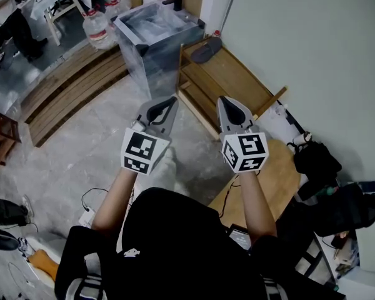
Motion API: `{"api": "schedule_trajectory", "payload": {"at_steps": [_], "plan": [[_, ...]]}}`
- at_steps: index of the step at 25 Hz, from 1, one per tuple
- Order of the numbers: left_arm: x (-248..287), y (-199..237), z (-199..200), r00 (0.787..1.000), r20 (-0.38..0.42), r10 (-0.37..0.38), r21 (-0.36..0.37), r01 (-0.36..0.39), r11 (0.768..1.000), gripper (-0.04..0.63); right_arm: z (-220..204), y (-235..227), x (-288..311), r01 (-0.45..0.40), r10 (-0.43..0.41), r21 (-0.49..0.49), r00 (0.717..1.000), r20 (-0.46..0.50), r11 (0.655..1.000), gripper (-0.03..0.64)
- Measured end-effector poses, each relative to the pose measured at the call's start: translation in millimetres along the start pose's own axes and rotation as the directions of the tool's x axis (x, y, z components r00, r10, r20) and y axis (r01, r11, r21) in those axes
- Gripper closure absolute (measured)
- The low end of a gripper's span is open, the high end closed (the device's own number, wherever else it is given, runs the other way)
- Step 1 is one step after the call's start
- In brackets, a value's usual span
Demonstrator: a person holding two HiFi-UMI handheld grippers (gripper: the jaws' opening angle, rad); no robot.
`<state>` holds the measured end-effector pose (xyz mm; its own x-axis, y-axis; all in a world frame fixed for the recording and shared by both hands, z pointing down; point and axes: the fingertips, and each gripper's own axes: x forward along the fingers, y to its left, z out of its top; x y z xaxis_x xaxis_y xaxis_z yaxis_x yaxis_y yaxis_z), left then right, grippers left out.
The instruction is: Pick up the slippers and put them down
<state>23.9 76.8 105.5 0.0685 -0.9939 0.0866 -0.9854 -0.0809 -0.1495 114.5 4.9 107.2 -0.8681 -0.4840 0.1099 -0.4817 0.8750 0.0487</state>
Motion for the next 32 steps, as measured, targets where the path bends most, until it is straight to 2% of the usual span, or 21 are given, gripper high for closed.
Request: {"api": "schedule_trajectory", "payload": {"at_steps": [17,23,32], "plan": [[90.9,51.4,-5.0,1.000,-0.017,0.007,-0.022,-0.008,1.000,0.589,-3.9,-64.9,82.6,0.019,-0.019,-0.002,0.999,-0.047,1.000,0.618],[126.8,86.7,-6.2,1.000,-0.023,0.007,-0.038,-0.008,0.999,0.589,4.2,-81.8,129.1,0.008,-0.009,-0.013,0.998,-0.065,1.000,0.618],[176.6,146.0,-17.4,0.998,-0.049,-0.042,-0.059,0.039,0.998,0.589,13.5,-95.7,202.3,0.015,-0.016,-0.008,0.996,-0.085,1.000,0.618]]}}
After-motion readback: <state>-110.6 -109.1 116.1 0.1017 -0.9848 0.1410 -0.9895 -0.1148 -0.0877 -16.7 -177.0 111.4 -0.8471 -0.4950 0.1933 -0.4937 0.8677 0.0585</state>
